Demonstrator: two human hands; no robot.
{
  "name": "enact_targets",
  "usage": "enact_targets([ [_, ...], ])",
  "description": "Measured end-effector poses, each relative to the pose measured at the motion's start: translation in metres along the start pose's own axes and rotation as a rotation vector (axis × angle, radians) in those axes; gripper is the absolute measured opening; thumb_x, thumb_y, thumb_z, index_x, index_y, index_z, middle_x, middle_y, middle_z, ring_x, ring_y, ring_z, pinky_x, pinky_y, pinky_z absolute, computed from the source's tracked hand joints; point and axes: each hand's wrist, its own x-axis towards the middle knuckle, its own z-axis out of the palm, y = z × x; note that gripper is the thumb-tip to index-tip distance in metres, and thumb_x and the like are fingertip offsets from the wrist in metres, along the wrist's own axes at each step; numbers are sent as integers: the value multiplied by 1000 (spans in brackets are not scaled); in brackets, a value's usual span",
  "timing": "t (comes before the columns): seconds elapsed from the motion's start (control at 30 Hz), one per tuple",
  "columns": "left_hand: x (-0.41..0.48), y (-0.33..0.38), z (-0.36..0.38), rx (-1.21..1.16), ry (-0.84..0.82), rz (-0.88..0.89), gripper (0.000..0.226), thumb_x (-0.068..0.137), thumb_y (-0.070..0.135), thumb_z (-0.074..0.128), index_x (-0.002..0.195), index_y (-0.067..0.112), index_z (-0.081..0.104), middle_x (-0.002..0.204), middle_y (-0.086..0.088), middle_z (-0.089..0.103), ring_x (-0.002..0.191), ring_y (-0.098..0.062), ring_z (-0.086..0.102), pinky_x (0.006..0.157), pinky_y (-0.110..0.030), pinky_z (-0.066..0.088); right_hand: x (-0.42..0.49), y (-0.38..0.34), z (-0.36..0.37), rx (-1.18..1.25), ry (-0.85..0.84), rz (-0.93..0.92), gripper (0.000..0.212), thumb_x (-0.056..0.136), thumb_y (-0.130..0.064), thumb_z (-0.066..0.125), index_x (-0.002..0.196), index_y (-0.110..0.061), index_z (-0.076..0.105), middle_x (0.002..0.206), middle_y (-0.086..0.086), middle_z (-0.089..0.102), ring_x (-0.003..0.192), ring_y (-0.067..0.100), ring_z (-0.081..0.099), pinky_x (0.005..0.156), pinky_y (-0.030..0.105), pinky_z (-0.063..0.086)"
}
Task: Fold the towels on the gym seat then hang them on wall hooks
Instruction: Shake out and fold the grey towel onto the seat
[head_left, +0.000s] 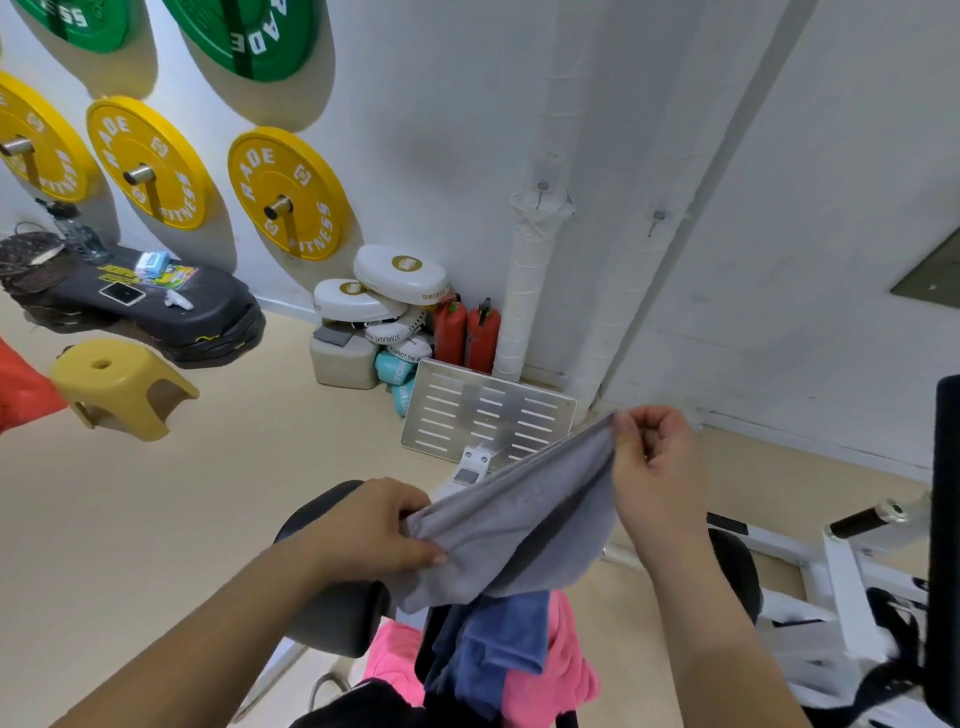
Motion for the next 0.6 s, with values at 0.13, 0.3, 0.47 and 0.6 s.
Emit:
enact_targets([
  [0.13,4,-6,-13,-28,87,-9,15,80,38,82,80,25,75,81,4,70,72,-7,61,64,-26,47,19,23,-19,-94,107,49,8,103,-21,59,98,-14,57,76,-7,63,70,-5,59,65,13,41],
  [0.3,6,16,-36,-233,406,90,13,85,16,80,81,26,72,80,11,72,67,-1,61,62,-12,47,28,34,-38,-35,215,86,13,103,-20,58,103,-7,59,79,-5,61,74,6,58,72,32,42],
  [0.47,10,32,-47,-84,537,220,5,88,30,74,86,28,71,79,11,69,74,-9,61,68,-21,52,24,31,-45,15,308,39,7,105,-21,56,102,-14,54,80,-5,61,75,7,58,74,36,47],
  [0.6,17,35,-56,150,452,254,40,84,64,52,83,28,70,73,13,64,75,-5,59,62,-24,47,24,29,-53,29,313,11,9,105,-22,55,102,-13,54,81,-2,61,71,3,58,75,34,50],
])
